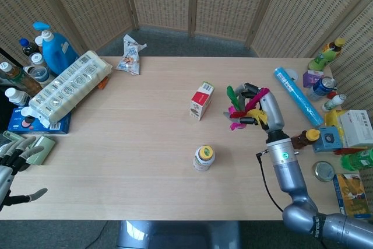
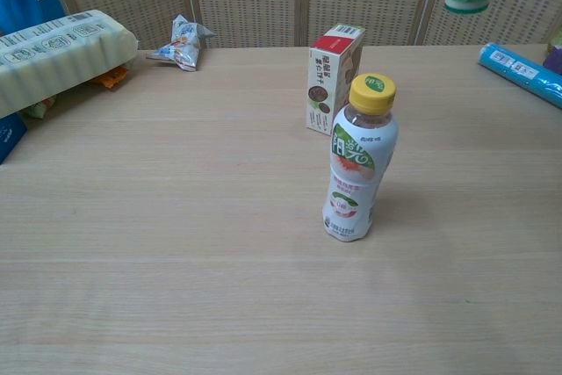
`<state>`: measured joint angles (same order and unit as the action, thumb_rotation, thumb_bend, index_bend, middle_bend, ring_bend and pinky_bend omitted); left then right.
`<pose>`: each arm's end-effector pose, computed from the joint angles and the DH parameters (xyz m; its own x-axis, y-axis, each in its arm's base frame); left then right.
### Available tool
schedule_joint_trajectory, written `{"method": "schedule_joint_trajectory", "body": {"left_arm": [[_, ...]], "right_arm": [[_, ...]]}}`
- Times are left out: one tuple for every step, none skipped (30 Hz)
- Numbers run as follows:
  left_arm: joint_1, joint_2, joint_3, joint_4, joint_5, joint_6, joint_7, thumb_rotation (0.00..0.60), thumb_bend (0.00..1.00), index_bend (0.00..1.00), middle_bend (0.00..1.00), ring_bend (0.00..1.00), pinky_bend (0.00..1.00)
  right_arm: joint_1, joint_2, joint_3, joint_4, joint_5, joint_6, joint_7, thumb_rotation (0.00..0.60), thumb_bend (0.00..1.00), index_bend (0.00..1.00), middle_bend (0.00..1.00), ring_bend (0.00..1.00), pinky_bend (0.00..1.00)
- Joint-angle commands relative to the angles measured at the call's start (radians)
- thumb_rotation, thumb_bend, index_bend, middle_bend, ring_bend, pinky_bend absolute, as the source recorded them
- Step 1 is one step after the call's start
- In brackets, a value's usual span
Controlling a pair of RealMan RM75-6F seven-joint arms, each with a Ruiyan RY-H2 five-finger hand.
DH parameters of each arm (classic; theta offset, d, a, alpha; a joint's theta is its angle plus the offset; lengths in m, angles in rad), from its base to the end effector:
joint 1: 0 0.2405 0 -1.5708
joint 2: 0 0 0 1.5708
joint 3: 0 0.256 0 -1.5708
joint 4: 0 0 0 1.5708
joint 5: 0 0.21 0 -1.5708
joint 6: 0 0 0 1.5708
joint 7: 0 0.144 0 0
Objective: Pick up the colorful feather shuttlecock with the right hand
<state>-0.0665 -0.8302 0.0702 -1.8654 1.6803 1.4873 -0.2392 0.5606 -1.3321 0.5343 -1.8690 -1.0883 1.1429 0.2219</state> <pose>-0.2679 0.1458 0.1992 0.2173 0.1524 0.9641 0.9728 -0.1157 -0.2009 -0.1012 -0.3472 0.1229 -0.4446 -0.0972 0.8904 -0.8539 -0.2542 -0.4541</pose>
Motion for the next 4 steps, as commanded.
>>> {"method": "schedule_joint_trajectory", "body": {"left_arm": [[-0.002, -0.001, 0.000, 0.001, -0.001, -0.005, 0.001, 0.600, 0.00, 0.19, 0.00, 0.00, 0.00], [-0.003, -0.001, 0.001, 0.001, -0.002, -0.008, 0.002, 0.600, 0.00, 0.19, 0.00, 0.00, 0.00], [-0.004, -0.002, 0.001, 0.001, -0.003, -0.010, 0.003, 0.600, 0.00, 0.19, 0.00, 0.00, 0.00], [-0.005, -0.003, 0.001, 0.000, -0.004, -0.012, 0.005, 0.600, 0.00, 0.19, 0.00, 0.00, 0.00]], "right_arm": [[0.011, 0.032, 0.020, -0.065, 0.033, 0.028, -0.053, 0.600, 0.10, 0.52, 0.81, 0.53, 0.82], [0.013, 0.035, 0.020, -0.075, 0.036, 0.032, -0.061, 0.600, 0.10, 0.52, 0.81, 0.53, 0.82], [0.014, 0.038, 0.021, -0.083, 0.039, 0.036, -0.068, 0.600, 0.10, 0.52, 0.81, 0.53, 0.82], [0.016, 0.039, 0.021, -0.091, 0.043, 0.040, -0.074, 0.600, 0.10, 0.52, 0.81, 0.53, 0.82]]}}
